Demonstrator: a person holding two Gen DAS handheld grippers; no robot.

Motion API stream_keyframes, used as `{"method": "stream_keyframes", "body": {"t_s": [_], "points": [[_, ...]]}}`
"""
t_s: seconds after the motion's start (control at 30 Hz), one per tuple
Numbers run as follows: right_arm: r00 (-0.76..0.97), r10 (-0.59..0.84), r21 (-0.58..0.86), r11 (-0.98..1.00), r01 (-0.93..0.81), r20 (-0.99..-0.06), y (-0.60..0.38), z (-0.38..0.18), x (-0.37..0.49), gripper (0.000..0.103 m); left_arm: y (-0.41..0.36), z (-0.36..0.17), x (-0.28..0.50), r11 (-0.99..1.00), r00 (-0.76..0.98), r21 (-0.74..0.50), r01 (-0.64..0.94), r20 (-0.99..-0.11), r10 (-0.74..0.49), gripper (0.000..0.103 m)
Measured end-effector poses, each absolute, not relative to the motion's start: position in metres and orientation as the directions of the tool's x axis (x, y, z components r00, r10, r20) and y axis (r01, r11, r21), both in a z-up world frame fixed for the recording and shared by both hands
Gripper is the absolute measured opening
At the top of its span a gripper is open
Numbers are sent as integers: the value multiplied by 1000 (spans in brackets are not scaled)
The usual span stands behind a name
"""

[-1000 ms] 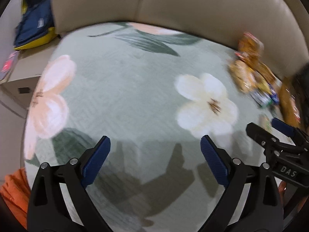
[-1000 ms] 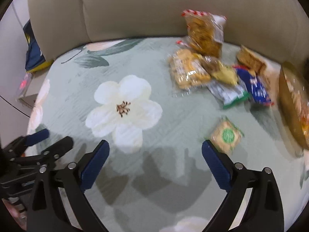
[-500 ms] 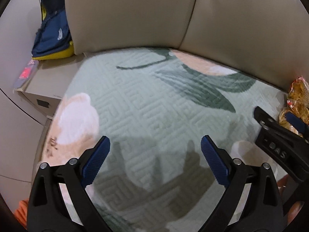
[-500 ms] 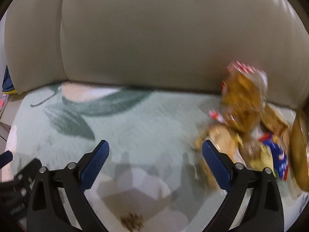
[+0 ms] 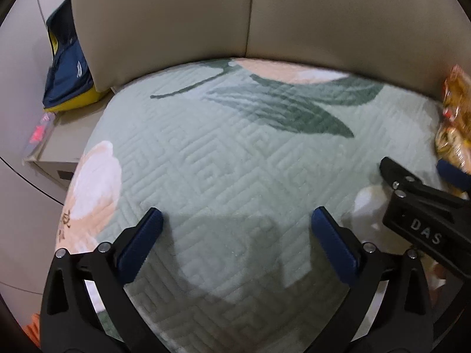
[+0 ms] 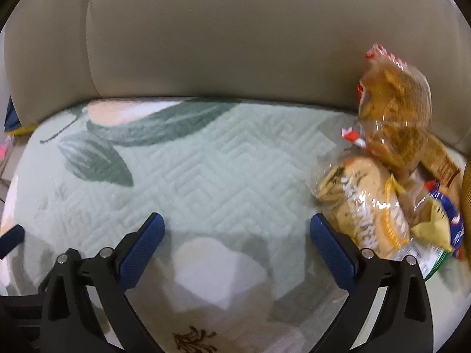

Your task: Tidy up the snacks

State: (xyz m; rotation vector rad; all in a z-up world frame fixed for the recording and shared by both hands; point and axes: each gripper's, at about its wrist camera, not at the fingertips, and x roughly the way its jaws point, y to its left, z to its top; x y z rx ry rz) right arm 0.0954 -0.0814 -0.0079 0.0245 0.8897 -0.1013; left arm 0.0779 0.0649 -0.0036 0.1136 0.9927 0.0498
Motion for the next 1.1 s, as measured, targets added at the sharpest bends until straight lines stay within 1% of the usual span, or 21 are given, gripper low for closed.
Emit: {"method": "stream_keyframes", "body": {"t_s": [0.1,0.13,0.2,0.23,1.1], "points": [[637,-67,-21,997,81,-768,-86,-10,89,98,61,-4,72,987,559,155,33,-822,110,100],[651,-60,-8,997,83,-757,-87,-11,86,98,61,-4,67,986,568,156,51,-817,100,100],[673,-51,10,996,87,-737,-92,-14,74,98,63,-8,55,991,626,127,33,-776,79,100],[676,-51,10,996,87,-735,-94,-15,73,98,63,-7,53,991,629,127,35,-774,77,100],[676,-45,9,997,76,-735,-79,-13,83,98,63,-6,53,991,620,128,38,-781,77,100]]}}
